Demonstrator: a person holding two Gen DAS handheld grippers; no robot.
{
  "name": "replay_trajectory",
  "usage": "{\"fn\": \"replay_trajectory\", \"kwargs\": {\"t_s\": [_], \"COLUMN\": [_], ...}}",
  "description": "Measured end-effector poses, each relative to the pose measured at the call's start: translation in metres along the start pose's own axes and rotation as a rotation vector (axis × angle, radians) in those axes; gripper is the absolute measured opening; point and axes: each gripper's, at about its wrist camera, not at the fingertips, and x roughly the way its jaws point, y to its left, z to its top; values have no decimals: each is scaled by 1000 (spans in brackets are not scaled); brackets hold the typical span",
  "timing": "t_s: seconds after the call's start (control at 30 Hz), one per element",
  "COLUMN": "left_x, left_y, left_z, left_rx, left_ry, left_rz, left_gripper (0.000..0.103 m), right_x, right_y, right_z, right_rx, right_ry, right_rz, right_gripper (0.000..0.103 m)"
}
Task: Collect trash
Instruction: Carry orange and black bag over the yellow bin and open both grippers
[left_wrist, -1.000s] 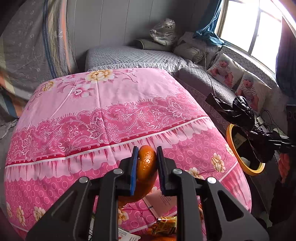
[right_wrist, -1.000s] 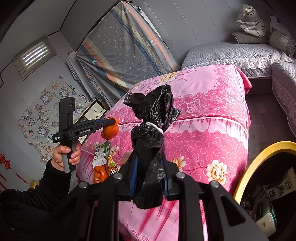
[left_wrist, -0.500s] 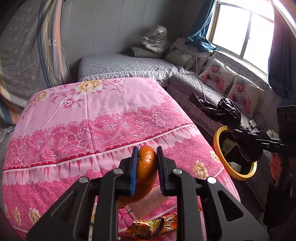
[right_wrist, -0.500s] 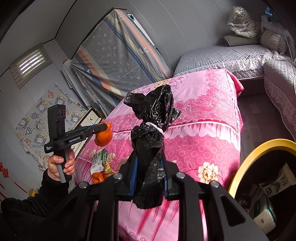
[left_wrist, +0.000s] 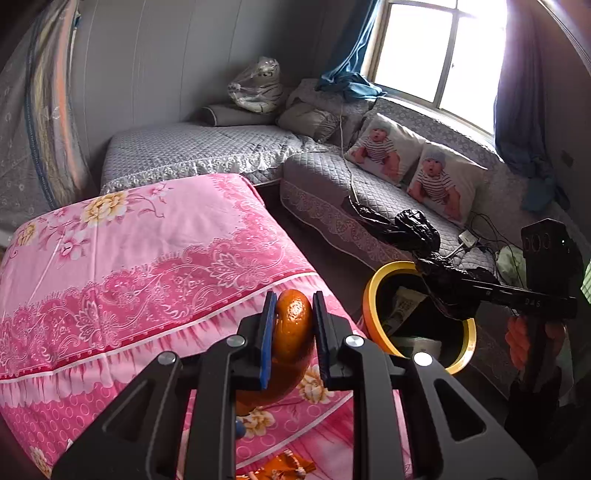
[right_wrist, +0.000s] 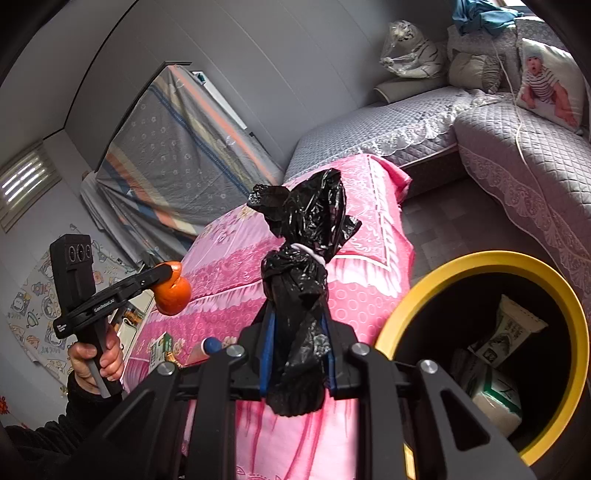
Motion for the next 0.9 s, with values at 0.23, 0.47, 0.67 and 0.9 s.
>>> {"fn": "replay_trajectory", "kwargs": {"t_s": [0.23, 0.47, 0.67, 0.9], "left_x": [29, 67, 101, 135], "left_y": [-55, -103, -130, -155], "left_z": [14, 20, 19, 14], "left_rx": [72, 128, 153, 153], "left_ry": [-1, 32, 72, 99], "left_rz": [-116, -197, -253, -272], "left_gripper": [18, 18, 18, 18], "right_x": [-25, -42, -46, -45], "right_y": [-34, -61, -83, -109], "right_z": [-11, -22, -30, -43], "right_rx": [72, 123, 170, 237], "right_ry": [-35, -53, -53, -33], "right_rz": [-81, -162, -214, -253], "right_gripper": [20, 20, 20, 20]}}
